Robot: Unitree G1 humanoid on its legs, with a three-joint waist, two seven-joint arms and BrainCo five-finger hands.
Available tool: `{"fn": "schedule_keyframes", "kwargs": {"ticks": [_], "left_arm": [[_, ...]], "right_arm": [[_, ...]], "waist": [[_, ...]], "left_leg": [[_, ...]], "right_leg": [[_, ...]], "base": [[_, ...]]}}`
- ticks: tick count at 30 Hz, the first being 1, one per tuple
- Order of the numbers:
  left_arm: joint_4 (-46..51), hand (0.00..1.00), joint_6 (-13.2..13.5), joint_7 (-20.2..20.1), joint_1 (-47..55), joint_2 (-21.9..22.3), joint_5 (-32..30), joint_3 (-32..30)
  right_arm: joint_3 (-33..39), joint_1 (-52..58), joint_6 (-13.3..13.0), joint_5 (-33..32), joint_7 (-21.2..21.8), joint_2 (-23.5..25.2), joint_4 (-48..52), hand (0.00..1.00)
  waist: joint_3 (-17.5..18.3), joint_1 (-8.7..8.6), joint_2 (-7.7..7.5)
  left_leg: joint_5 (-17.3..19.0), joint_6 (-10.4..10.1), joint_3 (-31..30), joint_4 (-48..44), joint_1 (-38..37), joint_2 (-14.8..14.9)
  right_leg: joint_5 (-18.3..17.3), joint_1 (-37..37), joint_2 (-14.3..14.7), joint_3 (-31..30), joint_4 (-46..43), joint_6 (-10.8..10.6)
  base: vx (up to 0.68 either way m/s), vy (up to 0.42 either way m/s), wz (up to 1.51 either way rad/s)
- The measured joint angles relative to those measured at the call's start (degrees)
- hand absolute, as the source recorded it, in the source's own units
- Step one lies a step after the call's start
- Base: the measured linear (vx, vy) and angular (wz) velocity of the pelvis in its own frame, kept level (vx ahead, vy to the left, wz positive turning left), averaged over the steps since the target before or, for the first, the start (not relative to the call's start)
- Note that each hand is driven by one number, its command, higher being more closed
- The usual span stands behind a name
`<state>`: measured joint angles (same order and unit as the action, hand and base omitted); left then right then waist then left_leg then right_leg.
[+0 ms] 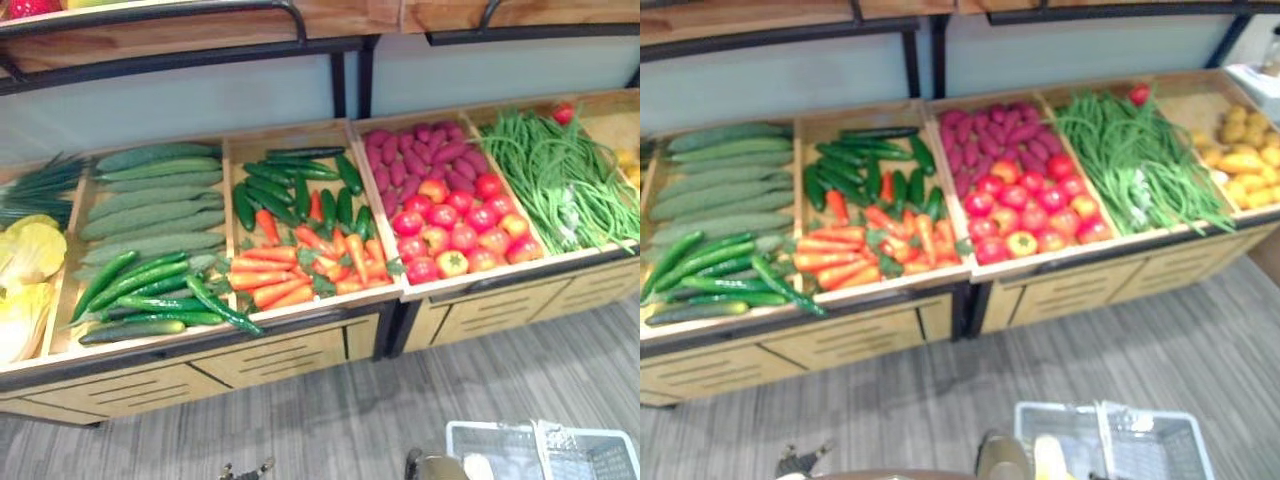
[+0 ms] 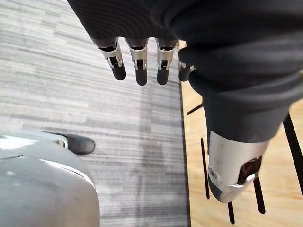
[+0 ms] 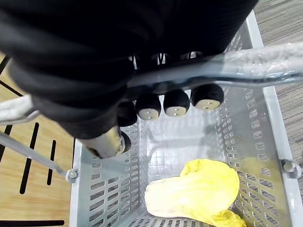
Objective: Pick vegetable in the basket
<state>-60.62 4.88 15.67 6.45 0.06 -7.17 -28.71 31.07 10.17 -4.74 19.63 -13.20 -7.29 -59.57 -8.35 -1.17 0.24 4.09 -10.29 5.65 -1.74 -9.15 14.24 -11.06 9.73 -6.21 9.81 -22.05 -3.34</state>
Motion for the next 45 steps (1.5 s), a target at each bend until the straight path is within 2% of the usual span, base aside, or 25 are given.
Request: {"fn": "schedule_keyframes", "kwargs": {"ticks": [7, 8, 9, 12, 17, 19, 21, 22, 24, 25, 26, 29, 32, 35, 39, 42, 45], "left_arm": [[0.0, 0.0, -0.02, 0.08, 0.61, -0.13, 2.49, -1.46], [0.01, 0.0, -0.03, 0.14, 0.4, -0.13, 2.51, -1.4], [0.01, 0.0, -0.03, 0.17, 0.37, -0.09, 2.53, -1.38], [0.03, 0.0, -0.02, 0.79, -0.48, 0.18, 2.59, -1.12], [-0.15, 0.0, -0.03, 2.34, -0.17, 0.27, 2.59, -1.25], [0.42, 0.0, -0.03, 2.54, -0.44, 0.22, 2.69, -1.82], [3.23, 0.0, -0.05, 3.17, -0.25, -0.13, 4.03, -2.06], [7.38, 0.0, -0.03, 4.35, 0.1, -0.23, 4.71, -1.46], [15.54, 0.0, 0.31, 6.15, 1.69, -0.78, 4.47, 1.4], [20.3, 0.0, 1.31, 7.27, 2.89, -1.68, 1.68, 3.67], [24.26, 0.0, 2.1, 8.09, 3.59, -2.89, -1.07, 5.74], [32.47, 0.0, 2.52, 9.35, 4.02, -4.59, -8.01, 7.37], [39.12, 0.0, 2.56, 11.07, 4.79, -7.25, -14.61, 8.82], [42.69, 0.0, 2.6, 11.56, 4.86, -9.18, -18.64, 9.7], [48.43, 0.0, 3.62, 10.9, 4.99, -14.67, -23.61, 13.93], [48.87, 0.0, 4.72, 9.45, 4.87, -19.63, -25.81, 16.24], [48.88, 0.0, 4.72, 7.66, 3.96, -22.9, -28.05, 17.99]], "right_arm": [[0.04, 0.27, -0.45, 0.0, -0.08, 0.32, -1.15, 1.0], [0.05, 0.28, -0.65, 0.0, -0.07, 0.33, -1.18, 1.0], [0.06, 0.35, -0.66, 0.0, -0.06, 0.3, -1.22, 1.0], [0.44, 0.5, -0.66, -0.57, -0.07, -0.29, -1.63, 1.0], [0.85, 0.1, -0.74, -0.55, -0.07, -0.91, -1.83, 1.0], [2.32, 0.22, -0.65, -0.5, -0.06, -0.89, -2.0, 1.0], [2.29, 0.35, -0.51, -0.5, -0.04, -0.43, -2.11, 1.0], [2.06, 0.79, -0.51, -0.43, 0.0, -0.18, -2.11, 1.0], [1.63, 1.44, -0.56, -0.35, -0.03, -0.16, -2.08, 1.0], [0.98, 1.69, -0.66, -0.37, -0.09, -0.17, -2.01, 1.0], [0.44, 2.36, -0.78, -0.39, -0.16, -0.18, -1.97, 1.0], [-0.1, 3.57, -0.98, -0.48, -0.18, -0.33, -1.96, 1.0], [-0.33, 3.77, -0.98, -0.46, -0.2, -0.87, -1.97, 1.0], [-0.78, 3.74, -1.05, -0.33, -0.14, -1.36, -1.97, 1.0], [-2.94, 3.17, -1.86, 0.17, 0.02, -3.07, -1.98, 1.0], [-4.17, 2.57, -2.25, 0.29, 0.12, -4.44, -1.97, 1.0], [-4.91, 2.21, -2.34, 0.47, 0.74, -5.4, -1.45, 1.0]], "waist": [[1.14, -0.02, -1.65], [1.67, -0.15, -1.07], [1.57, -0.25, -1.66], [2.31, -0.13, -0.92], [2.79, -0.31, -0.11], [3.14, -0.29, 0.46], [3.42, -0.29, 0.1], [3.69, -0.26, -0.66], [4.01, -0.12, -0.94], [4.42, -0.2, -1.6], [4.39, -0.22, -1.52], [4.73, -0.24, -1.18], [5.13, -0.24, -0.58], [5.34, -0.29, -0.27], [5.38, -0.29, -0.2], [5.44, -0.31, -0.08], [5.5, -0.42, 0.07]], "left_leg": [[-4.74, 1.79, 1.86, -5.26, 3.84, 0.44], [-5.96, 2.0, 3.58, -4.15, 3.95, 0.11], [-6.54, 2.26, 4.38, -3.21, 3.92, -0.03], [-8.38, 2.48, 6.13, 1.57, 3.27, -0.58], [-7.39, 1.97, 9.75, 5.83, 1.93, -0.41], [-3.76, 1.27, 11.04, 5.79, 1.89, -0.49], [-2.8, 1.53, 11.39, 5.3, 1.92, -1.67], [-2.44, 1.79, 11.63, 5.28, 2.11, -2.69], [-2.11, 2.51, 12.38, 5.25, 2.63, -3.86], [-1.9, 2.83, 12.54, 4.81, 2.98, -4.67], [-1.69, 3.0, 12.65, 4.46, 2.97, -5.26], [-1.3, 3.62, 12.61, 4.36, 2.73, -6.7], [-0.92, 3.63, 12.8, 4.43, 2.21, -6.92], [-0.68, 3.49, 12.8, 4.53, 1.69, -6.78], [-0.39, 3.59, 13.05, 4.53, 1.52, -6.74], [-0.03, 3.59, 14.13, 4.5, 0.92, -6.68], [0.1, 3.66, 14.28, 4.45, 1.1, -6.77]], "right_leg": [[-0.39, -5.15, -0.69, 5.01, 3.43, 0.8], [-0.37, -5.16, -1.17, 5.69, 3.57, 0.82], [-0.33, -5.09, -1.27, 5.95, 3.84, 0.88], [0.12, -4.27, -1.42, 7.16, 3.98, 1.18], [2.76, -3.94, -0.42, 6.1, 7.58, -0.24], [4.5, -3.94, 0.01, 4.77, 9.4, -1.33], [5.38, -3.97, -0.23, 2.6, 10.24, -2.11], [6.68, -4.12, -0.61, 1.06, 11.61, -2.51], [8.55, -4.21, -1.62, 0.09, 13.94, -2.7], [9.68, -4.51, -2.21, -0.36, 15.0, -3.13], [10.38, -5.05, -2.73, -0.66, 16.15, -3.54], [11.2, -5.86, -3.71, -0.94, 17.21, -4.29], [11.27, -6.32, -3.75, -1.18, 17.61, -4.37], [11.28, -7.01, -3.53, -1.09, 18.03, -4.36], [11.28, -7.07, -3.39, -1.35, 18.18, -4.35], [11.39, -7.07, -3.12, -2.33, 18.35, -4.23], [11.78, -7.07, -3.14, -2.52, 19.06, -4.26]], "base": [[0.08, -0.145, 0.4], [-0.01, -0.025, 0.32], [-0.02, -0.005, 0.4], [-0.05, 0.008, 0.26], [-0.08, 0.102, -0.11], [-0.09, 0.217, -0.18], [-0.06, 0.143, -0.15], [-0.06, 0.148, -0.13], [-0.04, 0.164, -0.15], [0.01, 0.139, -0.13], [0.02, 0.151, -0.07], [0.05, 0.114, 0.01], [0.06, 0.035, -0.03], [0.06, 0.0, 0.0], [0.04, 0.0, -0.03], [0.01, 0.006, -0.14], [0.0, 0.003, -0.06]]}}
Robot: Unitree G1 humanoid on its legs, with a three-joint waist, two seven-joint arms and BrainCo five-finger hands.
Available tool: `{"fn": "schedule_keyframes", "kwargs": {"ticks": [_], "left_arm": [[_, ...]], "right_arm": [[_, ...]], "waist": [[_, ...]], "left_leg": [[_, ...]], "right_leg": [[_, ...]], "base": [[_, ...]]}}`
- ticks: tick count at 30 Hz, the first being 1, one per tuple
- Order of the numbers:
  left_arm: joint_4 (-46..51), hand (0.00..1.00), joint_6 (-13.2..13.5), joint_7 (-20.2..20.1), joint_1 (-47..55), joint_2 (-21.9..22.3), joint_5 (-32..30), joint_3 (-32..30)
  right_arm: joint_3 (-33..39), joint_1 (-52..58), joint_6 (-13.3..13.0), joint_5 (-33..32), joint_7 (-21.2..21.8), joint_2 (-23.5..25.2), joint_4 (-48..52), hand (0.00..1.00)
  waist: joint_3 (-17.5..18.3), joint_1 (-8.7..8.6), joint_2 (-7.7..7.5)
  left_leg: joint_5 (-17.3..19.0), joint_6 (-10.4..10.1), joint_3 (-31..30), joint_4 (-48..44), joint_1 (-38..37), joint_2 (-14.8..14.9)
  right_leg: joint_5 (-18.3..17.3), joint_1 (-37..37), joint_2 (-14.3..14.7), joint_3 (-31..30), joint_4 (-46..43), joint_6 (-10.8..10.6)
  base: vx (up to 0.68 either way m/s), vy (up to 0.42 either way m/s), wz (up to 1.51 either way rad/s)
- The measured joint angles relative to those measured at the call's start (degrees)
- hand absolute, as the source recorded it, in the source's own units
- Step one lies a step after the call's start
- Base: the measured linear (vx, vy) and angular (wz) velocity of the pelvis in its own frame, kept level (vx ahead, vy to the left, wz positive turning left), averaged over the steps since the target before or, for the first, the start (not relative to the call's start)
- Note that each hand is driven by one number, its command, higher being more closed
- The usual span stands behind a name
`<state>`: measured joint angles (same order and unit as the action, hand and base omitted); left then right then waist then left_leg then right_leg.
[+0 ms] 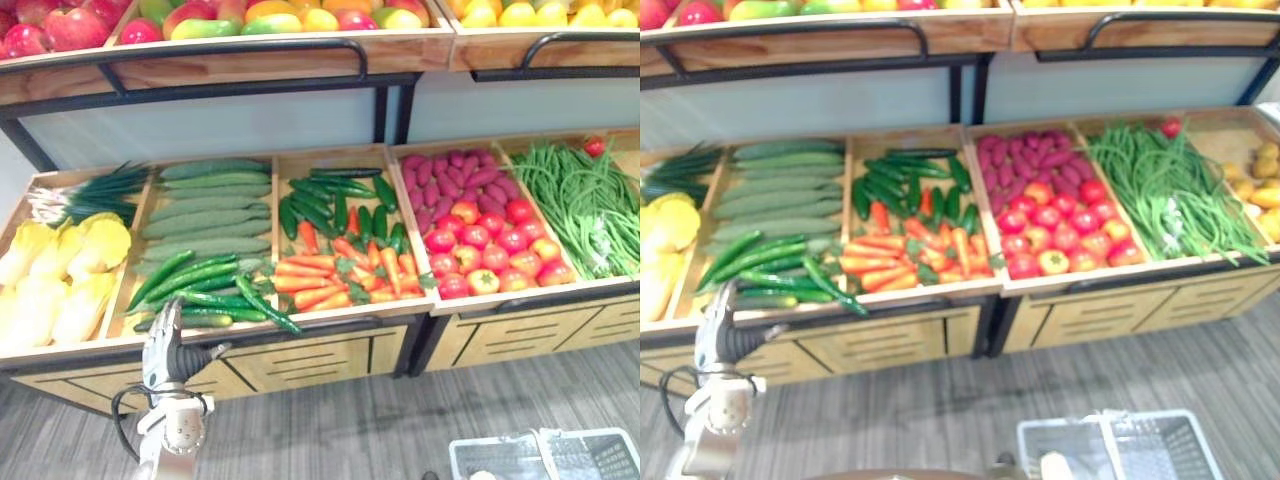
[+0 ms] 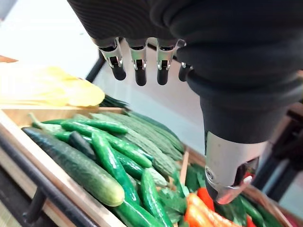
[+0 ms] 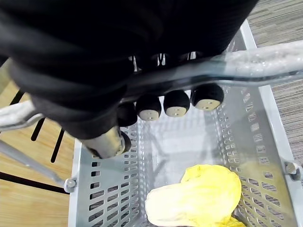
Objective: Pick vegetable in the basket
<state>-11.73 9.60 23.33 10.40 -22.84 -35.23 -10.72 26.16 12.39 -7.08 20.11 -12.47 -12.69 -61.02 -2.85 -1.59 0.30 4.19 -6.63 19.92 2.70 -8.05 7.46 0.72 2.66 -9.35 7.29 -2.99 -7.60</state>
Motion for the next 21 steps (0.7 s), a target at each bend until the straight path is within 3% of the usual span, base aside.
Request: {"fn": "schedule_keyframes", "kwargs": {"ticks": [10, 13, 21], "left_arm": [[-2.19, 0.0, -0.2, -3.79, -11.29, -11.67, -3.88, 6.57], [-5.2, 0.0, -0.56, -4.03, -16.21, -14.02, -3.9, 7.37], [-13.68, 0.0, -3.57, -4.18, -27.93, -18.37, -4.0, 10.96]], "right_arm": [[-2.02, -1.56, -0.5, 0.6, 1.04, -2.51, 6.03, 1.0], [-2.95, -2.88, -0.55, 0.78, 1.05, -2.63, 8.29, 1.0], [-4.88, -6.02, -0.62, 1.92, 1.05, -2.65, 11.48, 1.0]], "waist": [[-2.07, -0.59, 1.4], [-3.48, -1.4, 1.42], [-7.55, -1.47, 1.04]], "left_leg": [[0.07, -0.05, 1.66, -0.41, 2.29, -0.15], [0.09, -0.08, 2.08, -0.95, 3.98, -0.08], [0.93, -0.22, 4.52, -2.89, 7.68, 0.19]], "right_leg": [[0.73, 3.68, 0.21, -1.88, -0.04, 0.11], [1.08, 5.46, 0.35, -2.65, -0.24, 0.21], [2.28, 10.24, 0.91, -5.66, -0.26, 0.46]], "base": [[0.01, -0.004, -0.09], [0.0, -0.012, -0.1], [0.0, -0.016, -0.16]]}}
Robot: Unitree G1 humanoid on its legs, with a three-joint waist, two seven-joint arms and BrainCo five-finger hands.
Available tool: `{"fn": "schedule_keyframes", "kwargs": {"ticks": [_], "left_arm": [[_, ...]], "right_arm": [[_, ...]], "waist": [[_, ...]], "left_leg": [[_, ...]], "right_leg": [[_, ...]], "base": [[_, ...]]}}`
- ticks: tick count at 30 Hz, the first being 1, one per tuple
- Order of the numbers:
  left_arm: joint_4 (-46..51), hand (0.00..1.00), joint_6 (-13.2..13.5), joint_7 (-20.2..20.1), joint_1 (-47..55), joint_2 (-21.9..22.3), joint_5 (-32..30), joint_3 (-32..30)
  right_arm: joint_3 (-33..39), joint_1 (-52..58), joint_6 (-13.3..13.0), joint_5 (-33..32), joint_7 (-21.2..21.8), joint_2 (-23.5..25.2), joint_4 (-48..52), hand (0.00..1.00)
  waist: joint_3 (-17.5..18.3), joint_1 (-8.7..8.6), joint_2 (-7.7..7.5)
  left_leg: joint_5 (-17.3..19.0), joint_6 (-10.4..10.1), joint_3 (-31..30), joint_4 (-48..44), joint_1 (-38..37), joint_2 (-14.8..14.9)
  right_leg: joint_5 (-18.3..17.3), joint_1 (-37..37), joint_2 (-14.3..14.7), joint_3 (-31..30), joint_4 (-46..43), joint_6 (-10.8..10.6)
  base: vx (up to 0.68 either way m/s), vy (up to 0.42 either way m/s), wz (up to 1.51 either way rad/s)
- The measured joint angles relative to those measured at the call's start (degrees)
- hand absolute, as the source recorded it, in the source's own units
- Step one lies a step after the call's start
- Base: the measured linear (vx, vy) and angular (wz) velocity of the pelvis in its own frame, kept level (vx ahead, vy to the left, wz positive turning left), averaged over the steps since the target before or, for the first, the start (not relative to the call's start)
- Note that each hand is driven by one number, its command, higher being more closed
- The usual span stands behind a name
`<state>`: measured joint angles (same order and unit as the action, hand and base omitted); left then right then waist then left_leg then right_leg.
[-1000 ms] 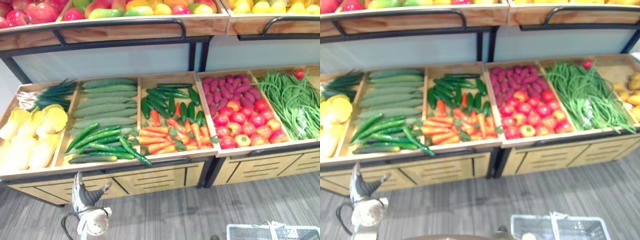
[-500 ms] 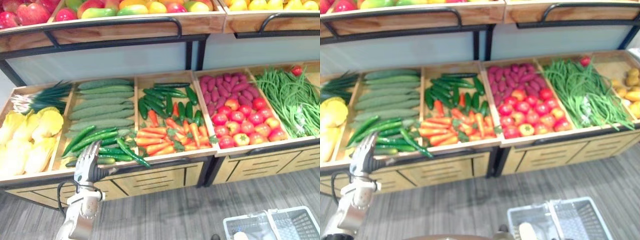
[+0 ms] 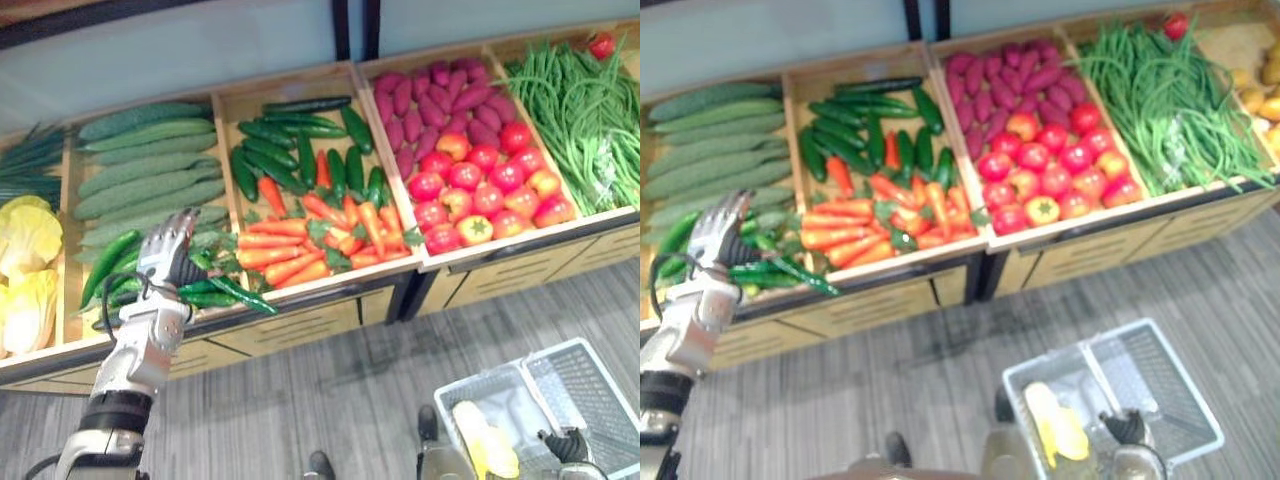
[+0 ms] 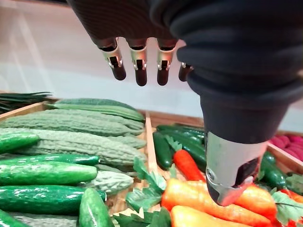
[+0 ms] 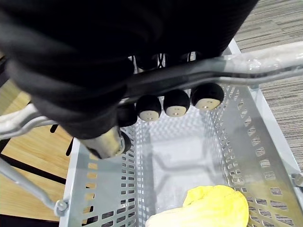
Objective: Pick vegetable in the basket
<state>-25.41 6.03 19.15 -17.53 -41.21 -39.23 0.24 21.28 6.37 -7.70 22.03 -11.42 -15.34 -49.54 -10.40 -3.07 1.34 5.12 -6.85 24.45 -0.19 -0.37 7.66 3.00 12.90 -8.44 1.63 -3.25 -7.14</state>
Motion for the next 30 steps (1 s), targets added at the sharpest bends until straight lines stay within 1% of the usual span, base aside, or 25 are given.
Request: {"fn": "schedule_keyframes", "kwargs": {"ticks": [2, 4, 7, 9, 10, 12, 15, 17, 21, 23, 24, 28, 30], "left_arm": [[-0.79, 0.0, -0.38, -0.01, -2.19, -1.41, -0.35, 0.31], [-2.03, 0.0, -0.49, -0.06, -5.16, -1.69, -0.4, 1.87], [-2.49, 0.0, -0.47, -0.08, -7.64, -1.7, -0.43, 3.45], [-2.59, 0.0, -0.46, -0.08, -9.39, -1.7, -0.43, 4.56], [-2.62, 0.0, -0.46, -0.05, -10.8, -1.71, -0.44, 5.63], [-2.63, 0.0, -0.34, 0.0, -12.22, -1.7, -0.46, 6.81], [-5.04, 0.0, -0.19, 0.23, -14.0, -1.67, -1.12, 9.35], [-6.62, 0.0, -0.23, 0.57, -14.77, -1.66, -2.15, 10.79], [-6.96, 0.0, -0.2, 0.57, -15.07, -1.45, -2.18, 11.35], [-7.01, 0.0, -0.08, 0.57, -15.32, -1.41, -2.22, 11.42], [-8.78, 0.0, 0.1, 0.57, -16.47, -1.27, -2.27, 11.91], [-11.53, 0.0, -0.03, 0.56, -17.37, -0.99, -2.55, 11.9], [-11.79, 0.0, -0.52, 0.52, -17.48, -0.32, -2.54, 11.84]], "right_arm": [[-1.0, -0.82, 0.0, 0.0, 0.02, 0.01, 1.23, 1.0], [-1.46, -1.11, 0.0, 0.0, 0.01, 0.02, 2.45, 1.0], [-2.19, -1.4, -0.15, -0.03, 0.01, 0.05, 4.11, 1.0], [-2.27, -1.92, -0.34, -0.09, -0.01, 0.05, 4.76, 1.0], [-2.64, -1.93, -0.43, -0.13, -0.13, 0.0, 5.08, 1.0], [-3.51, -1.92, -0.44, -0.15, -0.18, 0.01, 5.96, 1.0], [-3.89, -1.93, -0.54, -0.15, -0.19, 0.05, 6.21, 1.0], [-4.17, -1.93, -0.54, -0.15, -0.25, 0.05, 6.37, 1.0], [-5.09, -1.88, -0.54, -0.15, -0.58, 0.04, 6.56, 1.0], [-5.13, -1.88, -0.54, -0.15, -0.59, 0.04, 6.63, 1.0], [-5.32, -1.87, -0.54, -0.15, -0.6, 0.04, 6.68, 1.0], [-5.48, -1.83, -0.54, -0.14, -0.62, 0.02, 7.07, 1.0], [-5.48, -1.65, -0.51, -0.15, -0.62, -0.02, 7.07, 1.0]], "waist": [[-0.73, 0.11, -0.37], [-1.97, 0.04, -0.6], [-2.79, 0.07, -1.29], [-3.69, -0.05, -1.35], [-4.23, -0.1, -1.46], [-4.46, -0.07, -1.64], [-5.11, -0.34, -1.83], [-5.49, -0.76, -1.89], [-5.73, -1.33, -2.07], [-5.91, -1.33, -2.07], [-6.09, -1.33, -2.09], [-7.01, -1.4, -2.09], [-7.1, -1.39, -2.05]], "left_leg": [[0.06, -0.03, 0.28, -0.46, 1.63, 0.05], [0.07, -0.03, 0.35, -1.11, 1.96, 0.16], [0.32, -0.28, 0.76, -2.01, 2.35, 0.21], [0.66, -0.11, 1.29, -2.07, 2.43, 0.2], [1.43, -0.1, 1.45, -2.54, 2.67, 0.3], [1.93, -0.04, 1.53, -4.03, 4.54, 0.52], [2.06, -0.1, 1.77, -5.03, 5.27, 0.81], [2.21, -0.32, 2.03, -5.54, 5.27, 1.2], [2.47, -0.7, 2.6, -6.22, 5.31, 2.02], [2.5, -0.75, 2.9, -6.32, 5.32, 2.1], [2.58, -0.83, 3.37, -6.69, 5.58, 2.3], [3.41, -0.97, 3.9, -8.39, 6.2, 3.18], [3.41, -0.98, 3.98, -8.45, 6.28, 3.39]], "right_leg": [[0.77, 1.79, 0.26, -1.34, 0.29, 0.06], [1.31, 1.97, 0.39, -2.65, 0.44, 0.33], [1.93, 2.82, 0.58, -5.12, 0.45, 0.4], [2.25, 3.02, 0.59, -5.45, 0.66, 0.41], [2.35, 3.24, 0.7, -5.9, 0.84, 0.28], [3.07, 4.34, 0.58, -6.79, 1.47, 0.29], [3.29, 4.92, 0.62, -7.38, 1.58, 0.03], [3.59, 4.91, 0.92, -7.79, 1.58, 0.37], [3.67, 4.92, 1.44, -8.37, 1.81, 0.31], [3.83, 4.92, 1.53, -8.59, 2.04, 0.3], [4.6, 4.94, 1.73, -9.17, 2.87, 0.38], [4.91, 5.07, 2.26, -9.86, 3.16, 0.37], [4.93, 5.23, 2.45, -9.88, 3.17, 0.37]], "base": [[0.01, -0.028, -0.22], [0.02, -0.021, -0.1], [0.01, -0.008, -0.19], [-0.01, 0.0, -0.14], [-0.07, -0.008, -0.11], [-0.06, -0.016, -0.08], [-0.03, -0.047, -0.06], [-0.03, -0.042, -0.1], [-0.03, -0.05, -0.08], [-0.03, -0.048, -0.11], [-0.05, -0.051, -0.13], [-0.04, -0.049, -0.11], [-0.01, -0.028, -0.03]]}}
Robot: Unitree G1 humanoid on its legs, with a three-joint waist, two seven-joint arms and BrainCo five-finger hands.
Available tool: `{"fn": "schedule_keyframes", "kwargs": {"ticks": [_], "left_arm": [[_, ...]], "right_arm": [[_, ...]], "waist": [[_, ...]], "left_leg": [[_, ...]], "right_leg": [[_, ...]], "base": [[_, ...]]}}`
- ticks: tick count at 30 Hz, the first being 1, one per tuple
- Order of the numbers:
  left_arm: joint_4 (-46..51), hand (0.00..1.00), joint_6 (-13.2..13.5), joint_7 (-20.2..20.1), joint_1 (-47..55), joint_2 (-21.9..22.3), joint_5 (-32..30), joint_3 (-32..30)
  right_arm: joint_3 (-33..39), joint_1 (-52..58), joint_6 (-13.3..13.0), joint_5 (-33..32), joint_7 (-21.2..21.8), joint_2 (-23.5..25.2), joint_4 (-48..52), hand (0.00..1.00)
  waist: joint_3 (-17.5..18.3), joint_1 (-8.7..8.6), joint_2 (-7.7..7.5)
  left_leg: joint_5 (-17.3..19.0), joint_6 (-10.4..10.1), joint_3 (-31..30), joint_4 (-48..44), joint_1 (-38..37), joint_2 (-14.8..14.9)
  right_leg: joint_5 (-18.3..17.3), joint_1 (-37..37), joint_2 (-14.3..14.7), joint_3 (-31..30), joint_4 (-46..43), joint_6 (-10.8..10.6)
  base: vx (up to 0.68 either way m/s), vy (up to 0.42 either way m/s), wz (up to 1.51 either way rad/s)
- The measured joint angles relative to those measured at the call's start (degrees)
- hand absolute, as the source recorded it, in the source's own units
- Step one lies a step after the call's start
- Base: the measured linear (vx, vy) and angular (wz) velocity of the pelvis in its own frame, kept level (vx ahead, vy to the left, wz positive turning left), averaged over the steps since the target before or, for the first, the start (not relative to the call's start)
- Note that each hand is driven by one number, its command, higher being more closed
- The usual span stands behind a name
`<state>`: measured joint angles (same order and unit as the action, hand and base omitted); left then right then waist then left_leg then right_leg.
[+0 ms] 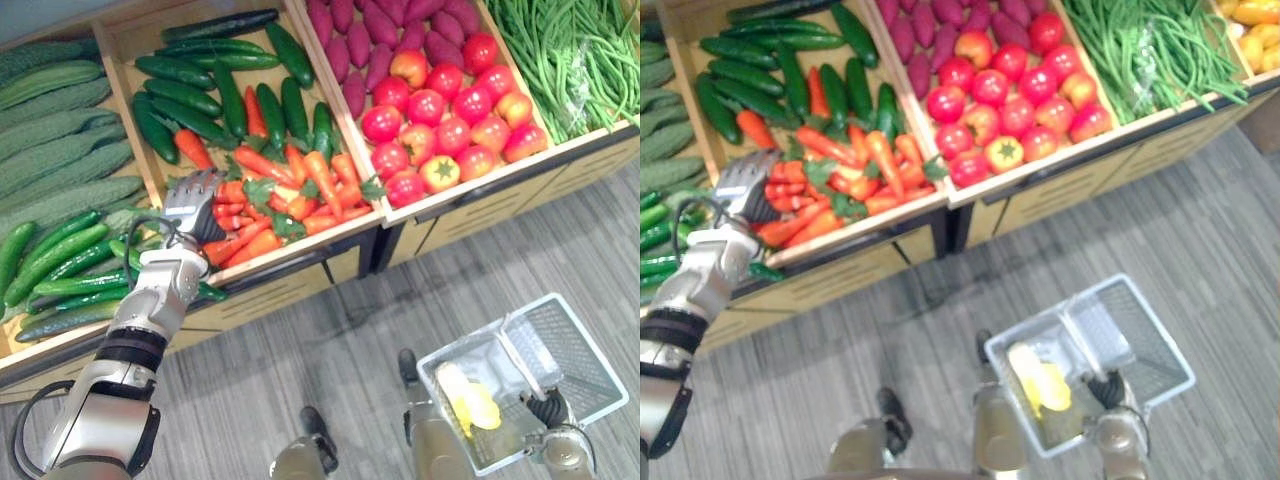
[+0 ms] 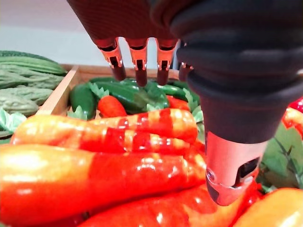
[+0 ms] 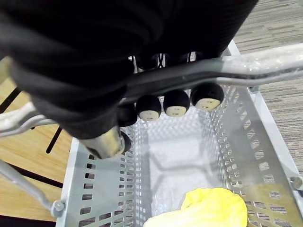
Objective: Pick vegetable in the basket
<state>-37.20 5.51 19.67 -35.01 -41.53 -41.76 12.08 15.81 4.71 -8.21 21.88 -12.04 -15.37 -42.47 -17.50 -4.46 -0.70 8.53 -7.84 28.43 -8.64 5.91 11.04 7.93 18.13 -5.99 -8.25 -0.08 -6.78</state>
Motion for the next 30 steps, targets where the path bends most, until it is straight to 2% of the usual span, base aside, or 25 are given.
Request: {"fn": "schedule_keyframes", "kwargs": {"ticks": [10, 17, 22, 26, 30], "left_arm": [[0.16, 0.0, -1.3, -0.1, -3.67, 2.46, 0.02, -0.78], [3.81, 0.0, -3.36, -0.1, -4.21, 3.22, 0.01, -1.47], [6.88, 0.0, -4.31, -0.1, -4.27, 3.36, -0.01, -4.13], [7.66, 0.0, -4.47, -0.1, -4.28, 3.36, -0.01, -4.26], [7.78, 0.0, -4.79, -0.1, -4.21, 3.36, 0.0, -5.01]], "right_arm": [[-0.03, 0.09, 0.0, 0.01, -0.02, 0.0, 1.4, 1.0], [0.06, 0.46, 0.06, -0.11, -0.13, 0.11, 2.18, 1.0], [0.3, 0.75, 0.11, -0.11, -0.17, 0.42, 2.66, 1.0], [1.0, 1.4, 0.21, -0.11, -0.24, 0.74, 3.4, 1.0], [1.22, 1.39, 0.25, -0.47, -0.24, 0.74, 3.41, 1.0]], "waist": [[-0.31, 0.12, -0.07], [-0.35, 0.22, -0.06], [-0.36, 0.41, -0.05], [-0.36, 1.44, -0.05], [-0.52, 1.64, -0.1]], "left_leg": [[0.13, -0.12, 0.27, -0.59, 1.13, 0.27], [0.14, -0.09, -1.16, -1.56, 3.11, 0.56], [0.13, -0.06, -2.31, -1.77, 3.98, 0.59], [0.1, -0.03, -2.44, -1.9, 4.65, 0.56], [0.07, 0.0, -2.61, -2.12, 5.04, 0.58]], "right_leg": [[0.13, 0.93, -0.05, 0.0, -0.05, -0.17], [0.21, 1.81, -0.21, 1.17, -0.21, -0.29], [0.22, 1.92, -0.37, 1.95, -0.2, -0.3], [0.26, 2.52, -0.44, 2.04, -0.29, -0.37], [0.35, 2.68, -0.51, 2.2, -0.28, -0.51]], "base": [[0.0, -0.035, 0.0], [-0.03, -0.039, 0.09], [-0.03, -0.037, 0.09], [-0.01, -0.023, 0.02], [-0.01, -0.016, 0.02]]}}
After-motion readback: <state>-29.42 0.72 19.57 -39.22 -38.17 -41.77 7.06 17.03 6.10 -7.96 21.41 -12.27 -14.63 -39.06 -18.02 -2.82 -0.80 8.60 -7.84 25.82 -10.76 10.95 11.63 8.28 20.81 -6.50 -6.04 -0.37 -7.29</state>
